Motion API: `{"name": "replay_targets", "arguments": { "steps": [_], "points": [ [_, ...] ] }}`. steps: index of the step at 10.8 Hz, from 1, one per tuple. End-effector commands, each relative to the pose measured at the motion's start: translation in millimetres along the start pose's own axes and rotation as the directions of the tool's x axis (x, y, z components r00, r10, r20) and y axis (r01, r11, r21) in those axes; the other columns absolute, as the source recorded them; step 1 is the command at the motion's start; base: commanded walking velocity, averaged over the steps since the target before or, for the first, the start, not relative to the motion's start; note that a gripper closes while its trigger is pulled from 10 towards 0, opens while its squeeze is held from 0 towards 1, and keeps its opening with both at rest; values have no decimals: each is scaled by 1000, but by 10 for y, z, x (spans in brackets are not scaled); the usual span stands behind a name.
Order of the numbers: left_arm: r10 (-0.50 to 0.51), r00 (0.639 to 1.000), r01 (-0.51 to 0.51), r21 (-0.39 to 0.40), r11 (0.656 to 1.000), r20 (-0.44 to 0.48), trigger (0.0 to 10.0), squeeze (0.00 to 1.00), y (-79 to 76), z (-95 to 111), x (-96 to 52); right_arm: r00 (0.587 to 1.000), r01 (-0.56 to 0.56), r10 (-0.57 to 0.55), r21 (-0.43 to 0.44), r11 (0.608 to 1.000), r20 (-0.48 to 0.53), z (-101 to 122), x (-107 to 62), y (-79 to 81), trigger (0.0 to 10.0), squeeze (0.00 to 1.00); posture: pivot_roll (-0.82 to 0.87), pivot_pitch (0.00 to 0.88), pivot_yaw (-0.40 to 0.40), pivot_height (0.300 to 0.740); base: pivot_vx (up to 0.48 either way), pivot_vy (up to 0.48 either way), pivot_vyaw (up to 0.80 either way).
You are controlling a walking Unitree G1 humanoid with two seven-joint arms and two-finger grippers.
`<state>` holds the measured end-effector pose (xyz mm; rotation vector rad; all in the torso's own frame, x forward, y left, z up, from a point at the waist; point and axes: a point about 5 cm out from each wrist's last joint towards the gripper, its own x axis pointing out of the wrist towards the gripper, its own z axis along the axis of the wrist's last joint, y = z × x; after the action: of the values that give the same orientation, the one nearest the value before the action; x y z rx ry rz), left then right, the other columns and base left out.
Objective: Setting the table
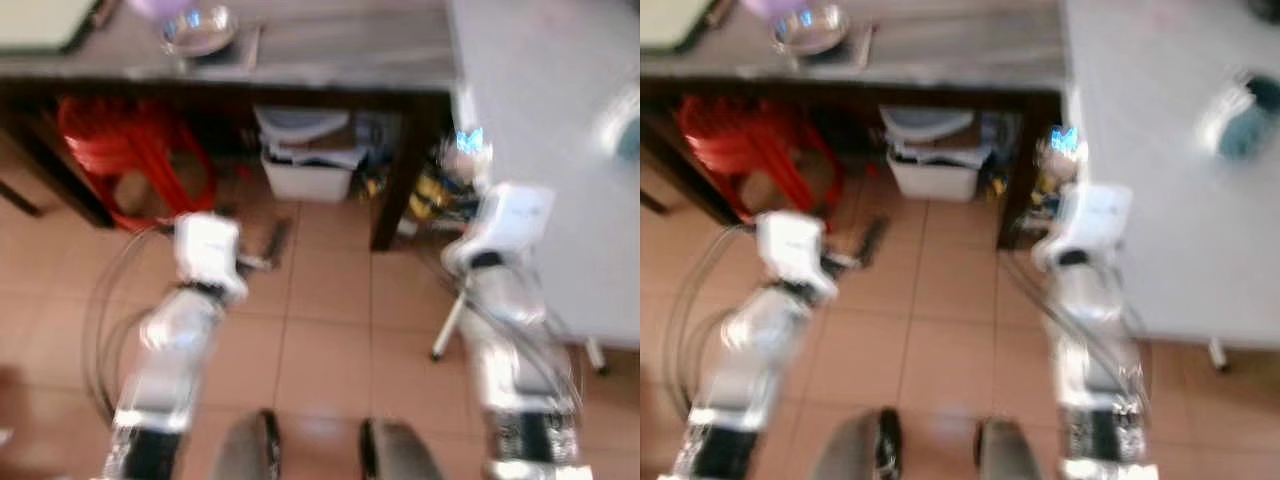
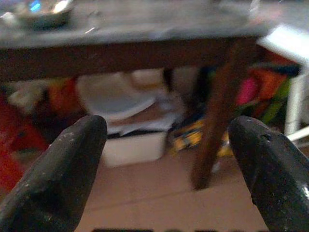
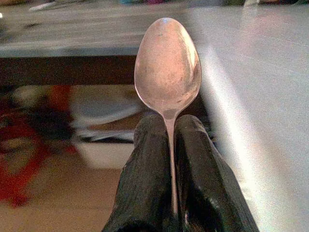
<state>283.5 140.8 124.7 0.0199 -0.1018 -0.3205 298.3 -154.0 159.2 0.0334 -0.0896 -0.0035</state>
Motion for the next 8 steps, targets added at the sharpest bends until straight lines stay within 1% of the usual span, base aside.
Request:
{"name": "replay_targets", "arguments": {
  "steps": [1, 2, 5, 7, 8],
  "points": [
    [-14, 1000, 14, -8, 1000, 7, 10000, 0, -72, -6, 12, 999, 35, -35, -19, 999, 13, 12, -12, -114, 10000, 0, -71, 185, 32, 740, 461, 0, 0],
    [-22, 1000, 22, -10, 1000, 10, 10000, 0, -97, -12, 22, 1000, 25, -24, -48, 999, 18, -3, -22, -112, 10000, 0, -70, 181, 32, 740, 458, 0, 0],
    [-21, 999, 21, 1, 1000, 27, 10000, 0, -87, 21, 53, 999, 18, -16, -53, 998, 41, 37, 11, -102, 10000, 0, -68, 177, 40, 740, 459, 0, 0],
    [-21, 999, 21, 0, 1000, 37, 10000, 0, -101, 44, 67, 998, 2, 4, -85, 996, 64, 69, 24, -76, 10000, 0, -65, 178, 39, 740, 458, 0, 0],
    [-20, 999, 20, -2, 1000, 41, 10000, 0, -103, 51, 67, 997, -1, 8, -90, 996, 76, 85, 26, -61, 10000, 0, -66, 180, 40, 740, 458, 0, 800]
  ]
}}
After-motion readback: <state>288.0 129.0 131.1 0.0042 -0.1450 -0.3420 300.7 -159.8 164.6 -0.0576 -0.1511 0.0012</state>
